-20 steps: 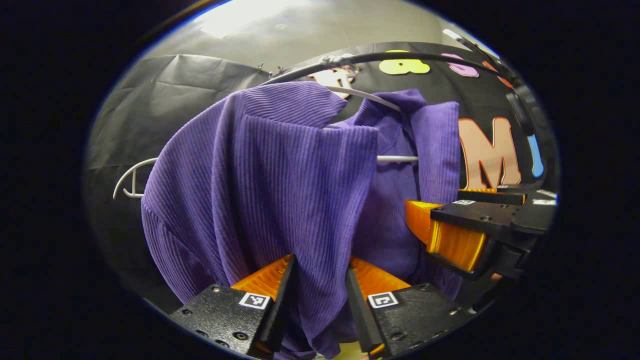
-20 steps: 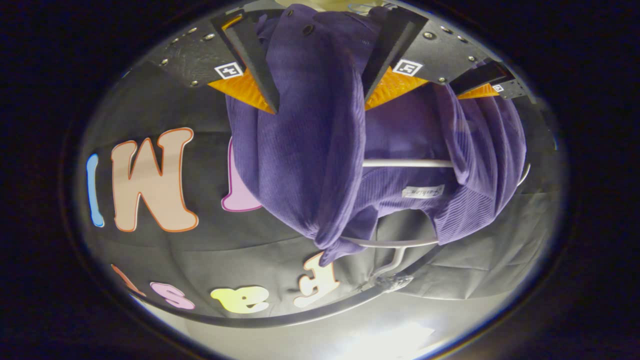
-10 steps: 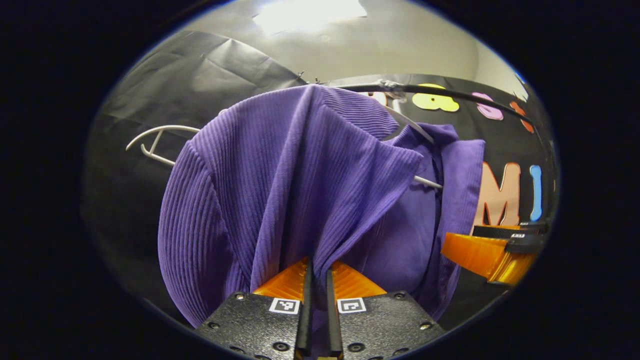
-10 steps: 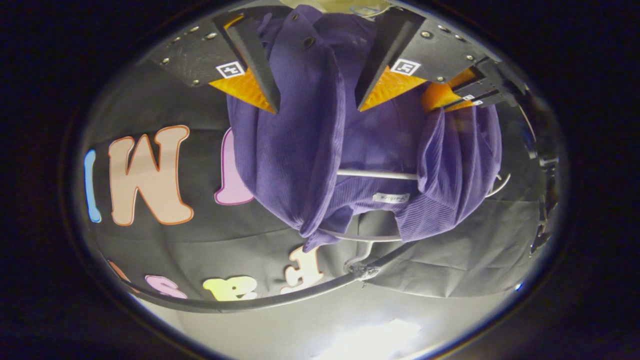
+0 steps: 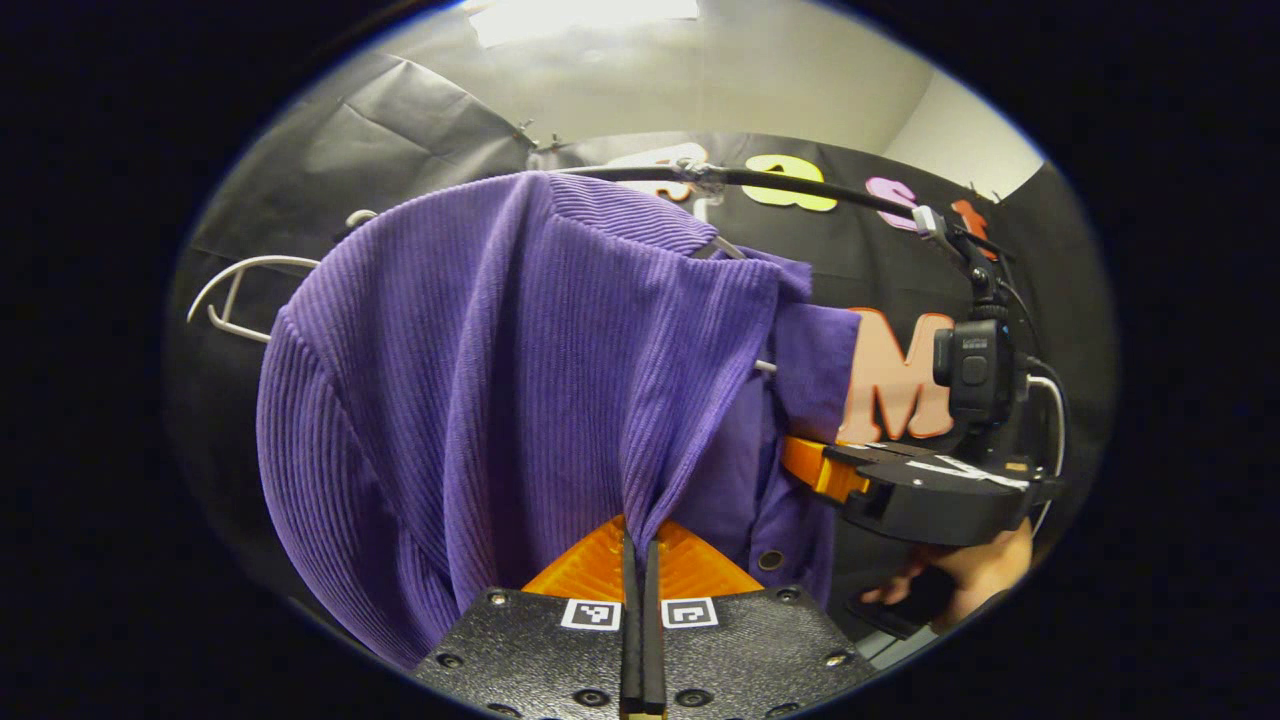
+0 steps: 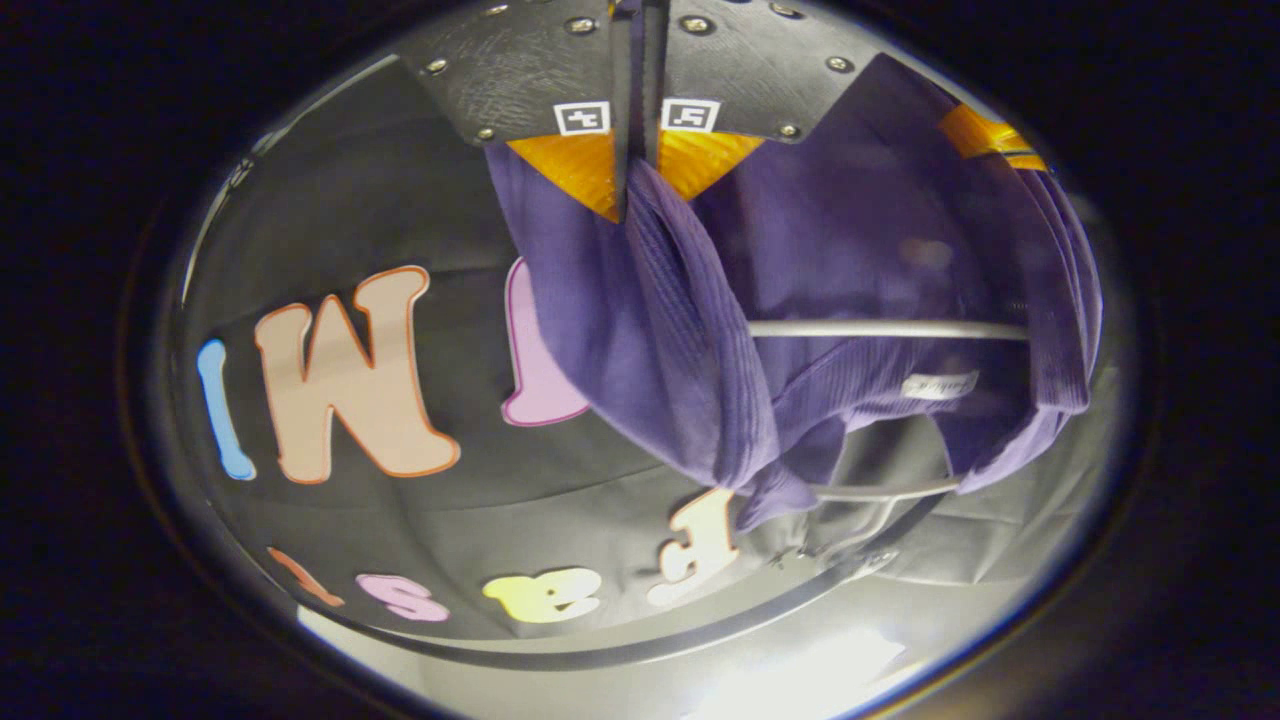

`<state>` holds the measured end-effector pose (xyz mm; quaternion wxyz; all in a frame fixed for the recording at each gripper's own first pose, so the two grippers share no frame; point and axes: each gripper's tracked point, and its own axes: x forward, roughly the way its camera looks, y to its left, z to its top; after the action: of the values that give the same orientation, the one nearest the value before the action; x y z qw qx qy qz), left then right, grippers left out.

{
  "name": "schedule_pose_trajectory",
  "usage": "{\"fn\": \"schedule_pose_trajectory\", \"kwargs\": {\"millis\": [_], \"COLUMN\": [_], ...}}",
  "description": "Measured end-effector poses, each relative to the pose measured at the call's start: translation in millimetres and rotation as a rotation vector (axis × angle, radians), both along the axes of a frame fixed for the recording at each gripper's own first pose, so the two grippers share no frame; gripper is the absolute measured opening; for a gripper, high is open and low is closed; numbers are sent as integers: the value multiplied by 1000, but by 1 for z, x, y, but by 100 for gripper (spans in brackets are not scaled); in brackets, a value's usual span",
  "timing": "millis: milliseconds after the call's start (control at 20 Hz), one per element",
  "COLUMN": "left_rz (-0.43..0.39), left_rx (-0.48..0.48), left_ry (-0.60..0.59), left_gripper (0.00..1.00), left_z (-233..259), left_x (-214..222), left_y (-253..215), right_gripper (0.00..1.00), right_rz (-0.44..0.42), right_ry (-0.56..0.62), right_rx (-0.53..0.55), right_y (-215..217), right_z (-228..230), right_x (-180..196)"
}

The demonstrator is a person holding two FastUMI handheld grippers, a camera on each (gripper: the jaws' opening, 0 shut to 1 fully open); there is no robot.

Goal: Grasp the clothes on the hanger with both hands and then place them into the laundry hamper below.

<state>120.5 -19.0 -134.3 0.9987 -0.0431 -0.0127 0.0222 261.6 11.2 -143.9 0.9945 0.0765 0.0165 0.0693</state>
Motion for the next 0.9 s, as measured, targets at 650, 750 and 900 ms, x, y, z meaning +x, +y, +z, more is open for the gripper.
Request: {"fn": "schedule_pose_trajectory", "kwargs": {"millis": [650, 750, 900], "left_rz": [-181, -218, -208], "left_rx": [-32, -42, -28], "left_ry": [12, -16, -76], "left_gripper": [0, 0, 0], "left_z": [71, 92, 124], "left_x": [-67, -81, -94], "left_y": [20, 25, 48], "right_gripper": [1, 1, 1], "right_rz": [-128, -150, -226], "right_ry": [-20, -9, 2], "right_rx": [-20, 5, 43], "right_y": [-62, -68, -84], "right_z": [38, 49, 66], "right_x": [-21, -21, -14]}}
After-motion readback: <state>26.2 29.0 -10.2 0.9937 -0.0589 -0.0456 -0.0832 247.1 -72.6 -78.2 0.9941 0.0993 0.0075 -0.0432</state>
